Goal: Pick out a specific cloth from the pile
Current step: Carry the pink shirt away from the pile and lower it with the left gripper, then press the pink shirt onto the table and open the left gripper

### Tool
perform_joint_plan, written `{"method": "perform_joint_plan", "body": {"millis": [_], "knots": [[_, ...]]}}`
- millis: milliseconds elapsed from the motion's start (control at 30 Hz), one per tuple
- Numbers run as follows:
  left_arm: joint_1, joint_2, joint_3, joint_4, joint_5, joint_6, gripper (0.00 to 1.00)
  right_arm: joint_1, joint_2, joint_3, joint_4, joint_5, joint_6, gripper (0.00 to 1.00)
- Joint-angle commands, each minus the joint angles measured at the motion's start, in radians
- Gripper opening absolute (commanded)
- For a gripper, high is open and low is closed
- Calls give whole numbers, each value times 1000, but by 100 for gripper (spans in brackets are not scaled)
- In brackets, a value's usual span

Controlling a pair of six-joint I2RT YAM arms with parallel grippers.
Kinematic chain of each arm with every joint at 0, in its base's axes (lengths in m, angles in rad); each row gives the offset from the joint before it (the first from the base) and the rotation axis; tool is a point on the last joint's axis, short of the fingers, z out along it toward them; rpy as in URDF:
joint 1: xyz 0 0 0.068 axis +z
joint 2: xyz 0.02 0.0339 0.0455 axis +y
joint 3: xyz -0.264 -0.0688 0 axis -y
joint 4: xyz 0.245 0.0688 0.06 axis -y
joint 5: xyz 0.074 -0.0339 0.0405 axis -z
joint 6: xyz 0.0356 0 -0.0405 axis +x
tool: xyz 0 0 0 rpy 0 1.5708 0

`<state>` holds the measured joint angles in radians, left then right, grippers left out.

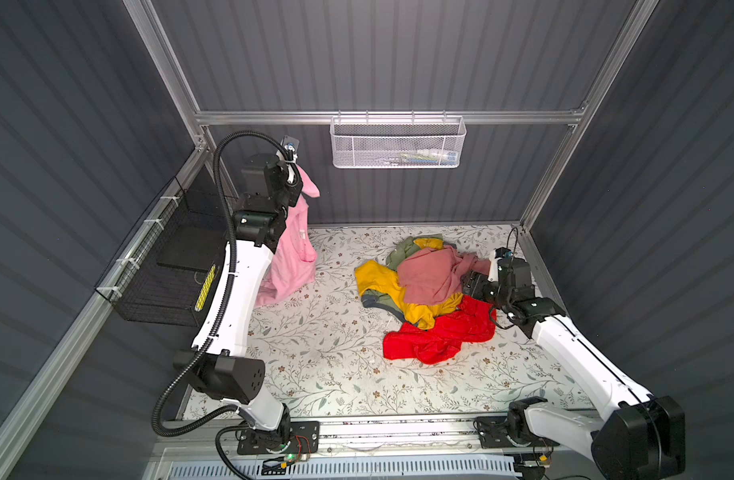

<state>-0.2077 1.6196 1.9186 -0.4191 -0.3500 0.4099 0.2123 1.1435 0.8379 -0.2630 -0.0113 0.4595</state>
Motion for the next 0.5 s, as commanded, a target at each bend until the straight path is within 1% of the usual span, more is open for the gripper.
{"method": "perform_joint_plan", "body": {"millis": [0,100,200,300,467], "knots": [[11,-46,-59,20,27,-126,0,7,-2,26,-16,16,-12,81],[48,-65,-133,15,32,-209,0,7,-3,25,-21,14,-12,81],[97,-85,-199,2,36,-268,0,8,-2,26,-21,10,-13,81],[123,-83,-265,-27,18,-277,0,9,7,28,-18,4,-15,81],[125,-88,-424,-25,-59,-255,0,19,23,39,-21,-1,-21,81]]}}
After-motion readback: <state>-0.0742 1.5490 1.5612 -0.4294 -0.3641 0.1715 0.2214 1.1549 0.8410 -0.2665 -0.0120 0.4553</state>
